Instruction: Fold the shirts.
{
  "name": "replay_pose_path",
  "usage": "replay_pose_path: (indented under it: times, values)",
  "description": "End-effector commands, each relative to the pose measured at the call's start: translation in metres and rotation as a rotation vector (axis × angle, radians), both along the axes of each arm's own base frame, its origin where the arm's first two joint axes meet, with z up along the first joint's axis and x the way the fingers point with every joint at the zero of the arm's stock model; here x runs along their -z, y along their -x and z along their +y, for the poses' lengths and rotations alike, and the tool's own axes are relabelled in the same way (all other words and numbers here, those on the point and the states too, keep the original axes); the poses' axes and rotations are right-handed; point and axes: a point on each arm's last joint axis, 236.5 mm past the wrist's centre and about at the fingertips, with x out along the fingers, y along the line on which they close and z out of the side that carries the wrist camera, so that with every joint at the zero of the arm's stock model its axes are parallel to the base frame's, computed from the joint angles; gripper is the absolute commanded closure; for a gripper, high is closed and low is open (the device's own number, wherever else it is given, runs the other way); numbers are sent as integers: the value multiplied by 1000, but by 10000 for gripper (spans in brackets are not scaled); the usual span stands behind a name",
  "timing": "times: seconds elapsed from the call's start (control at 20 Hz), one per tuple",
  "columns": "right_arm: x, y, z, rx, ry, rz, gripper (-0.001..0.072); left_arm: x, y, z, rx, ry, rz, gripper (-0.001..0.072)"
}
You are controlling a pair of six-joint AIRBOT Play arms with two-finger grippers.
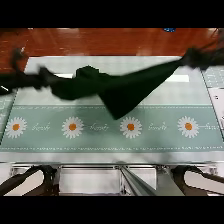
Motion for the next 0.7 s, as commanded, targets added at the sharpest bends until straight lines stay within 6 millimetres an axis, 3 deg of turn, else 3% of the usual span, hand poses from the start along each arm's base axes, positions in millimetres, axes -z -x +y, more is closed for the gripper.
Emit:
replay_pose_path:
  times: [0.0,0.1,0.15,0.25,0.35,0.45,0.65]
  values:
    - [-152,42,5,-23,142,-282,682,-181,-2,34,-69,-80,-428,690]
    - [-224,82,13,-21,200,-438,682,-264,25,34,-88,-163,-636,690]
    - [-256,106,19,-20,222,-518,682,-295,41,32,-97,-203,-719,690]
    - [-298,154,28,-11,265,-638,682,-341,79,25,-113,-293,-849,690]
    - [-316,198,29,19,335,-697,682,-359,114,23,-152,-430,-908,690]
    - [-324,236,24,60,404,-721,682,-364,145,31,-247,-555,-906,690]
    - [-319,287,4,180,485,-685,682,-375,215,56,-462,-772,-918,690]
